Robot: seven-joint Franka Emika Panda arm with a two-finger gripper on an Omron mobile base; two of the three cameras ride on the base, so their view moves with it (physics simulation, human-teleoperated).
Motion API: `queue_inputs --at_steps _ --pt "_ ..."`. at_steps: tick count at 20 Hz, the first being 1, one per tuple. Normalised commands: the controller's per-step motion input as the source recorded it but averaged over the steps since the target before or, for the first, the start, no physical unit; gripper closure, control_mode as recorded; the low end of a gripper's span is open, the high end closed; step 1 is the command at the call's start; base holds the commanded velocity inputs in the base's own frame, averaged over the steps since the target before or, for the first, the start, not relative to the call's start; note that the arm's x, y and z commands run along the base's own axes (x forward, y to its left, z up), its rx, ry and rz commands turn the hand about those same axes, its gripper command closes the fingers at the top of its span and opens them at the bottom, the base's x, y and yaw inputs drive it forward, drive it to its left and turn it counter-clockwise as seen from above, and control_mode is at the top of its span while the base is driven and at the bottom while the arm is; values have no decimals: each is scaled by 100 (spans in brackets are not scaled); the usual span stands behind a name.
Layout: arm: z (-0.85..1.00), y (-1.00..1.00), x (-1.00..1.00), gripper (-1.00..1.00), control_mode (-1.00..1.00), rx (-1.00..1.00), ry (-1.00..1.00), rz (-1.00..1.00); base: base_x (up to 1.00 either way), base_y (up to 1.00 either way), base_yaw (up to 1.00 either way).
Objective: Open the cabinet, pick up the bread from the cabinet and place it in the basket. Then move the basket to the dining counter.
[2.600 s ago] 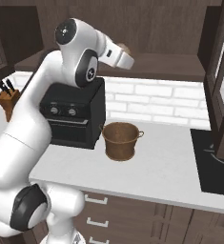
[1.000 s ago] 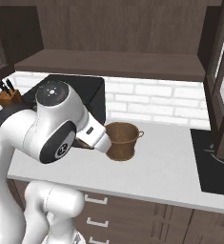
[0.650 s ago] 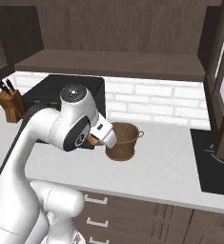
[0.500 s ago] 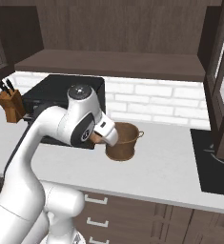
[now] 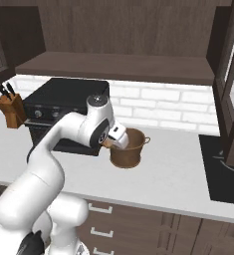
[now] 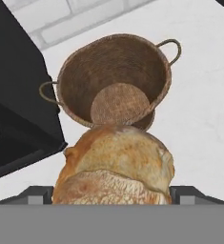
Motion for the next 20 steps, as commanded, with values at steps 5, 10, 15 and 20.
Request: queue_inputs --at_steps 5,10,15,20 --pt "-27 -22 61 100 -100 0 0 7 0 0 0" --pt "-3 -23 64 100 -100 0 2 3 0 0 0" --pt "-32 -10 54 100 -100 0 6 0 0 0 0" --pt "-51 -1 10 100 -100 0 2 1 0 0 0"
